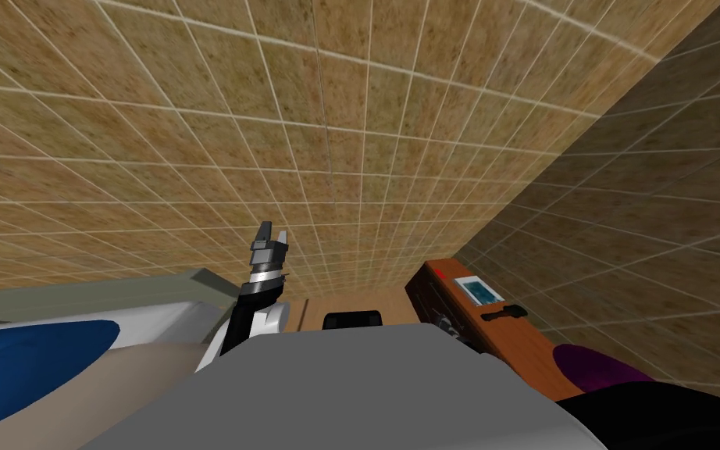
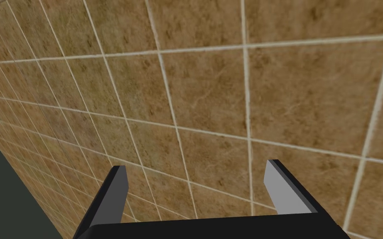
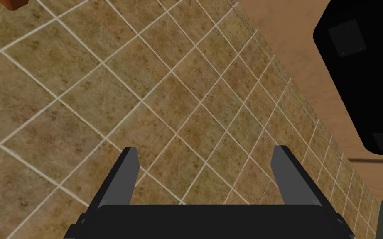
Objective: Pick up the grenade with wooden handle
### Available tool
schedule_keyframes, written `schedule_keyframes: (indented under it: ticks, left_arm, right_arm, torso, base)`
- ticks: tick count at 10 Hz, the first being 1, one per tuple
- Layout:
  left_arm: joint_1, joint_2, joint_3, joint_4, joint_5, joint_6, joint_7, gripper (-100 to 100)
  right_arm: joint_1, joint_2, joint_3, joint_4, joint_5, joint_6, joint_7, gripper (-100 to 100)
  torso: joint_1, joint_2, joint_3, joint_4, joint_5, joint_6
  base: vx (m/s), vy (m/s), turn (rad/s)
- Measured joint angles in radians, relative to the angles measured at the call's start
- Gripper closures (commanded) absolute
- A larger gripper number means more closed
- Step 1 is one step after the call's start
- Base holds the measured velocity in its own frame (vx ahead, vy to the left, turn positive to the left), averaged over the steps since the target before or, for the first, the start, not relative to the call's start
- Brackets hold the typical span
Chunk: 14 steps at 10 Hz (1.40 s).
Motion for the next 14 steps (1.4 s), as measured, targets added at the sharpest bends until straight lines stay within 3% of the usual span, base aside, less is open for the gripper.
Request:
schedule_keyframes:
  ticks: [2, 4, 6, 9, 12, 14]
  left_arm:
    - [0.0, 0.0, 0.0, 0.0, 0.0, 0.0, 0.0, 0]
    - [0.0, 0.0, 0.0, 0.0, 0.0, 0.0, 0.0, 0]
    - [0.0, 0.0, 0.0, 0.0, 0.0, 0.0, 0.0, 0]
    - [0.0, 0.0, 0.0, 0.0, 0.0, 0.0, 0.0, 0]
    - [0.0, 0.0, 0.0, 0.0, 0.0, 0.0, 0.0, 0]
    - [0.0, 0.0, 0.0, 0.0, 0.0, 0.0, 0.0, 0]
  right_arm:
    - [-0.003, -0.05, 0.037, 0.032, 0.044, -0.008, 0.009, -100]
    - [-0.011, -0.067, 0.041, 0.077, 0.06, -0.027, 0.029, -100]
    - [-0.026, -0.091, 0.054, 0.144, 0.093, -0.055, 0.071, -100]
    - [-0.06, -0.162, 0.112, 0.24, 0.163, -0.08, 0.09, -100]
    - [-0.086, -0.196, 0.134, 0.334, 0.203, -0.114, 0.137, -100]
    - [-0.094, -0.234, 0.168, 0.366, 0.24, -0.123, 0.13, -100]
  torso:
    - [-0.005, -0.001, -0.001, 0.0, -0.001, 0.0]
    - [0.001, 0.0, 0.0, 0.0, 0.0, 0.001]
    - [-0.001, 0.0, 0.0, 0.0, -0.001, 0.001]
    - [-0.005, -0.001, -0.001, 0.0, -0.001, 0.001]
    - [-0.004, 0.0, 0.0, 0.0, -0.002, 0.001]
    - [-0.005, 0.0, 0.0, 0.0, -0.002, 0.001]
  base:
    - [0.04, -0.185, 0.133]
    - [0.016, -0.093, 0.065]
    - [0.048, -0.167, 0.131]
    - [0.026, -0.185, 0.088]
    - [0.013, -0.207, 0.094]
    - [-0.004, -0.227, 0.06]
